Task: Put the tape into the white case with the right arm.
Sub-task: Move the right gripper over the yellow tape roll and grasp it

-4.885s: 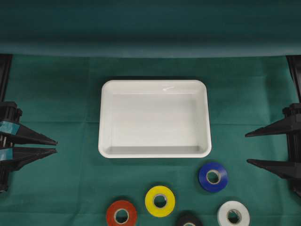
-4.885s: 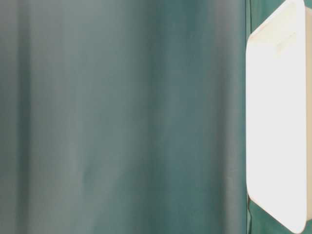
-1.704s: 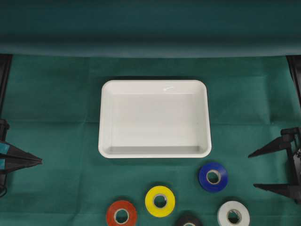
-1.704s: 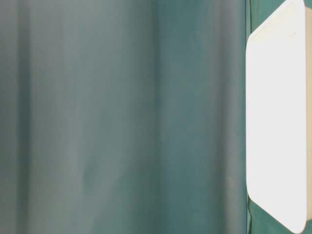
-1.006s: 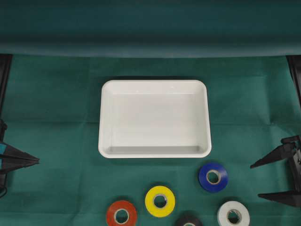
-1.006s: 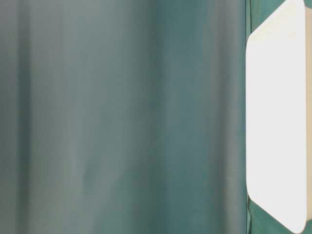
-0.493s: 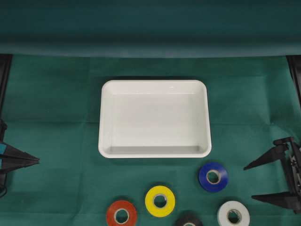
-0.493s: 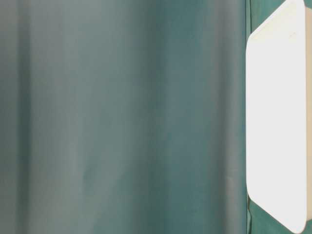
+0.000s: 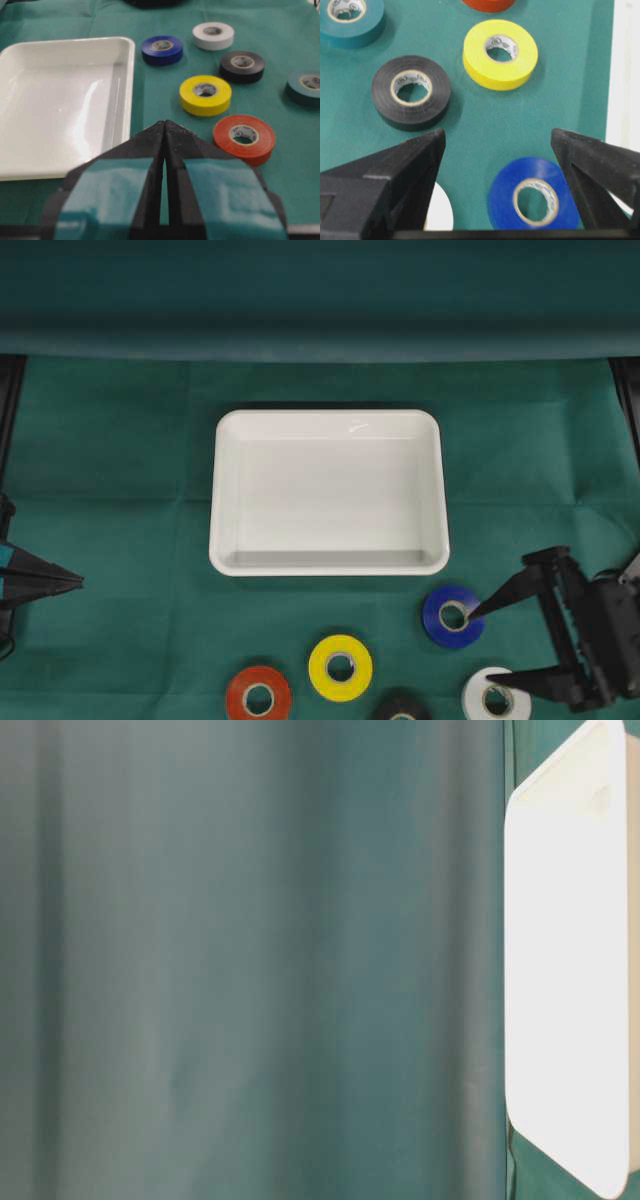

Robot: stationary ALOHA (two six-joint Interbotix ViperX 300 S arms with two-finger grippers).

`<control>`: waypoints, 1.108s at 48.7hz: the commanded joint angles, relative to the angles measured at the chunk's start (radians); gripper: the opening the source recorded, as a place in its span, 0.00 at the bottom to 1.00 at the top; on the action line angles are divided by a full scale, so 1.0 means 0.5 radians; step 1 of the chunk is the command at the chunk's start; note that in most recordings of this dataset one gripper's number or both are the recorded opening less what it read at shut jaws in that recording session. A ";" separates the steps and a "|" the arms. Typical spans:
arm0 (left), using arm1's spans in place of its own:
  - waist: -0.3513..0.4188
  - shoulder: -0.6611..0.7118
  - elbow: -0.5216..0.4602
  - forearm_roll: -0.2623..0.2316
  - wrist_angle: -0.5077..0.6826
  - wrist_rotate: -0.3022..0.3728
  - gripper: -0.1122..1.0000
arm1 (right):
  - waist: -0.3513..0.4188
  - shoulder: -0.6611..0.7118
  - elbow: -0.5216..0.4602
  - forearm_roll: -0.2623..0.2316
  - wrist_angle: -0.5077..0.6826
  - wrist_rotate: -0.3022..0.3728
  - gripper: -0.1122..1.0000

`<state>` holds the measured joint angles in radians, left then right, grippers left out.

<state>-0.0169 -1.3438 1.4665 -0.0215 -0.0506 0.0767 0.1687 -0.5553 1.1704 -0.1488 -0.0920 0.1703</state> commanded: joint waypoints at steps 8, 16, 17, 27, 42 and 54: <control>0.003 0.031 -0.046 -0.003 -0.015 -0.028 0.10 | 0.043 0.347 -0.285 0.000 -0.021 0.006 0.84; 0.003 0.031 -0.040 -0.003 -0.009 -0.031 0.10 | 0.071 0.611 -0.479 0.000 -0.018 0.021 0.84; 0.003 0.031 -0.040 -0.003 -0.009 -0.031 0.10 | 0.074 0.641 -0.500 0.000 -0.018 0.028 0.84; 0.003 0.031 -0.046 -0.003 0.009 -0.031 0.10 | 0.092 0.908 -0.733 0.000 0.034 0.071 0.84; 0.003 0.028 -0.040 -0.003 0.089 -0.031 0.10 | 0.141 1.181 -1.034 0.000 0.221 0.190 0.84; 0.003 0.021 -0.040 -0.003 0.123 -0.031 0.10 | 0.160 1.267 -1.138 0.000 0.276 0.193 0.84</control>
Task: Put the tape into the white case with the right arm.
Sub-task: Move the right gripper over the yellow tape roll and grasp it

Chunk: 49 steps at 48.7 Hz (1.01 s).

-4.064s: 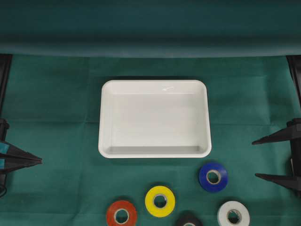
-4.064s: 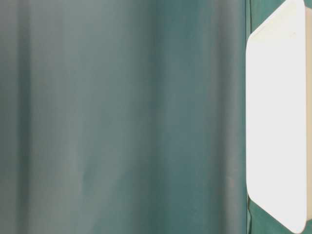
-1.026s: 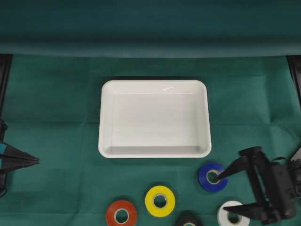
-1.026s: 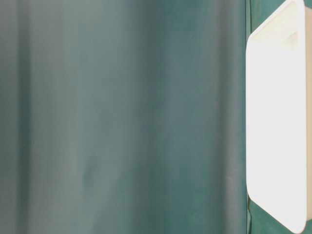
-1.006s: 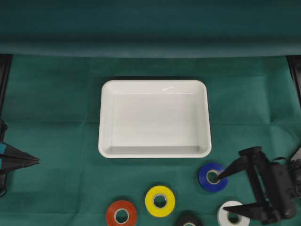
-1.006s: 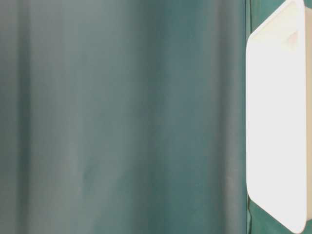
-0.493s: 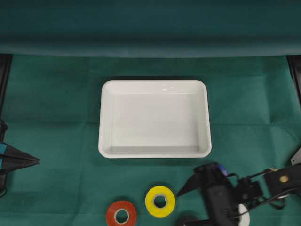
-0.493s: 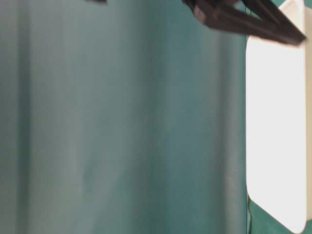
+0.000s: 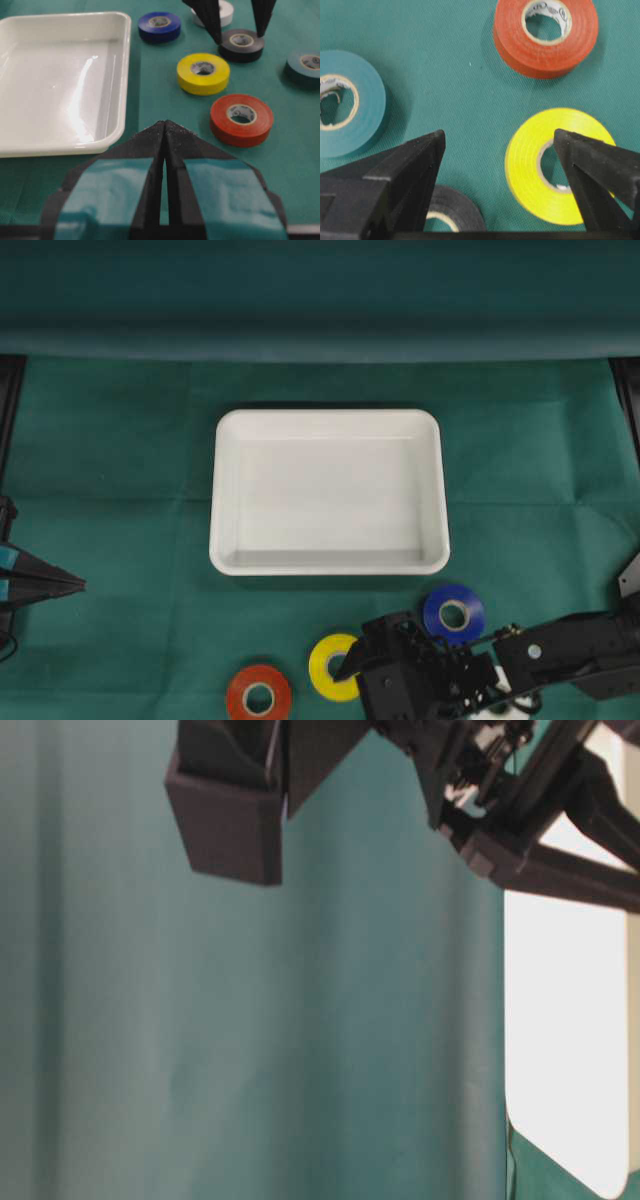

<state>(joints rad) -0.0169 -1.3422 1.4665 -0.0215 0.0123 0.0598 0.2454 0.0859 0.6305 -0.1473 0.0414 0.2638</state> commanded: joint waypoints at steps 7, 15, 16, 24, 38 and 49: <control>0.003 0.015 -0.034 -0.003 -0.003 0.000 0.10 | 0.003 -0.006 -0.064 -0.003 0.018 0.006 0.84; 0.003 0.015 -0.034 -0.006 -0.003 0.000 0.10 | 0.003 0.000 -0.064 -0.003 0.043 0.006 0.84; 0.003 0.015 -0.034 -0.006 -0.003 0.003 0.10 | 0.003 0.003 -0.064 -0.003 0.046 0.006 0.84; 0.003 0.018 -0.034 -0.006 -0.003 0.000 0.10 | -0.012 0.034 -0.064 -0.003 0.046 0.006 0.84; 0.003 0.018 -0.031 -0.006 -0.006 0.000 0.10 | -0.074 0.141 -0.064 -0.003 0.046 0.006 0.84; 0.003 0.015 -0.028 -0.003 -0.003 0.000 0.10 | -0.083 0.227 -0.074 -0.003 0.031 0.006 0.84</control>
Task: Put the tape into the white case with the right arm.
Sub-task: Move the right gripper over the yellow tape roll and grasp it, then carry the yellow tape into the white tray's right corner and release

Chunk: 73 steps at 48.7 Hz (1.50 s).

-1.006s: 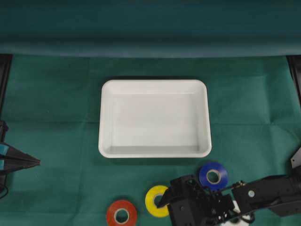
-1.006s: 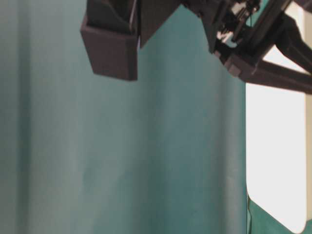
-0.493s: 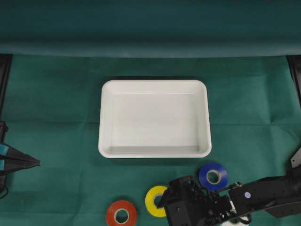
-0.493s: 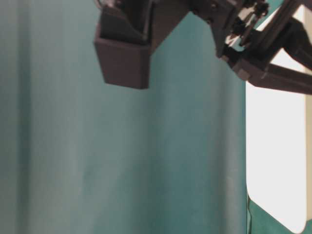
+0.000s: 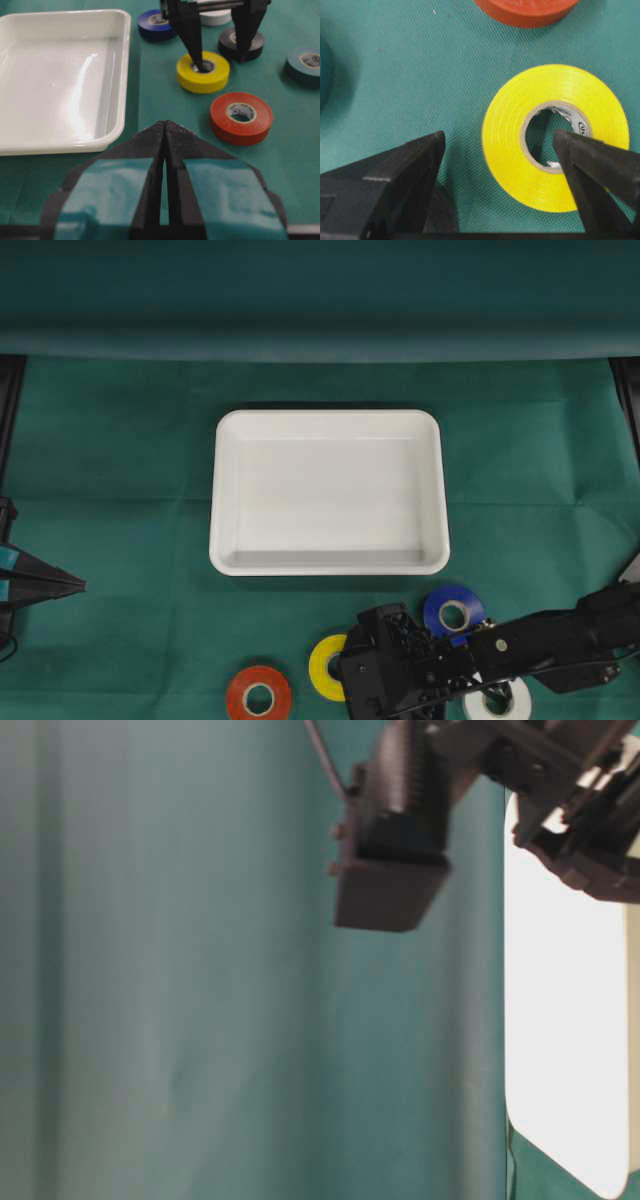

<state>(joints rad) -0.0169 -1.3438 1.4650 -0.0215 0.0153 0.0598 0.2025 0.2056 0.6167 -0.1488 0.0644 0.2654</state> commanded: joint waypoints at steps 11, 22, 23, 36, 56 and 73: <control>0.003 0.021 -0.018 -0.003 -0.009 0.003 0.10 | 0.000 0.021 -0.046 0.000 -0.018 0.003 0.84; 0.003 0.021 -0.018 -0.006 -0.012 0.003 0.10 | 0.000 0.021 -0.052 0.000 -0.012 0.003 0.78; 0.003 0.018 -0.018 -0.006 -0.009 0.003 0.10 | 0.003 0.021 -0.052 0.000 -0.009 0.003 0.75; 0.003 0.018 -0.018 -0.006 -0.009 0.003 0.10 | 0.000 0.009 -0.095 0.000 0.061 0.003 0.16; 0.003 0.021 -0.021 -0.003 -0.009 0.003 0.10 | 0.015 -0.061 -0.114 0.000 0.117 0.003 0.12; 0.003 0.018 -0.021 -0.006 -0.012 0.003 0.10 | 0.052 -0.298 -0.184 0.000 0.328 0.000 0.12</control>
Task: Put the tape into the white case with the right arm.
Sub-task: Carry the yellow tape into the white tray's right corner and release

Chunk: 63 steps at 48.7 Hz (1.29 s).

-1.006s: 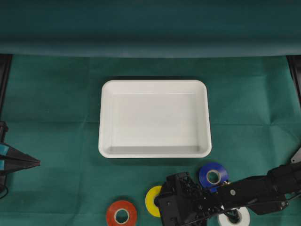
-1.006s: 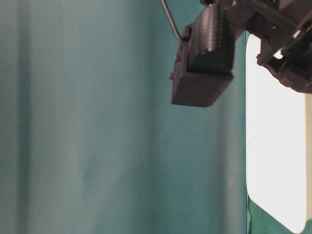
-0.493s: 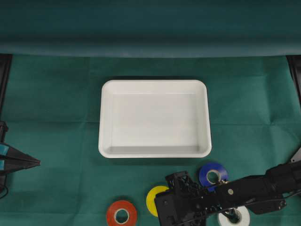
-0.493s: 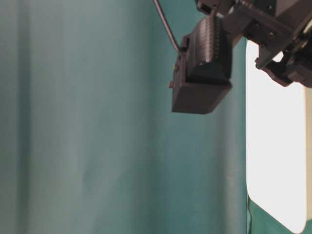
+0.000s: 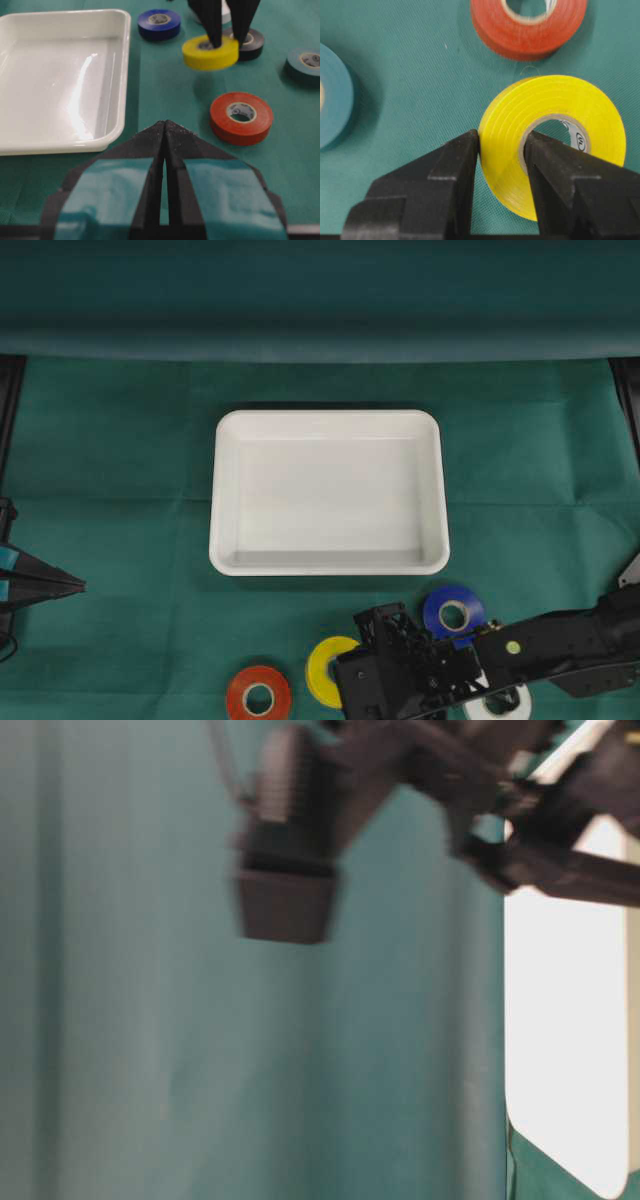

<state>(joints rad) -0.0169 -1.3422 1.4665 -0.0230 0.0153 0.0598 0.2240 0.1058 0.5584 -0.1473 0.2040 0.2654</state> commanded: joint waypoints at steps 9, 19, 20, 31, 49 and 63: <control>0.003 0.018 -0.021 0.000 -0.009 0.003 0.10 | 0.006 -0.110 -0.086 -0.003 0.110 0.000 0.12; 0.003 0.015 -0.025 -0.003 -0.009 0.003 0.10 | -0.089 -0.114 -0.067 -0.006 0.126 0.000 0.12; 0.003 0.018 -0.025 -0.003 -0.009 0.003 0.10 | -0.101 -0.114 -0.067 -0.006 0.126 0.000 0.12; 0.003 0.015 -0.021 -0.003 -0.009 0.003 0.10 | -0.261 -0.150 -0.061 -0.061 0.141 -0.003 0.12; 0.003 0.015 -0.015 0.000 -0.009 0.003 0.10 | -0.555 -0.193 -0.025 -0.319 0.190 -0.003 0.12; 0.003 0.015 -0.015 0.000 -0.009 0.003 0.10 | -0.798 -0.193 0.061 -0.334 0.172 -0.003 0.12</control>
<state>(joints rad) -0.0184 -1.3438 1.4696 -0.0230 0.0153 0.0614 -0.1549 0.0430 0.5937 -0.3099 0.2991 0.2638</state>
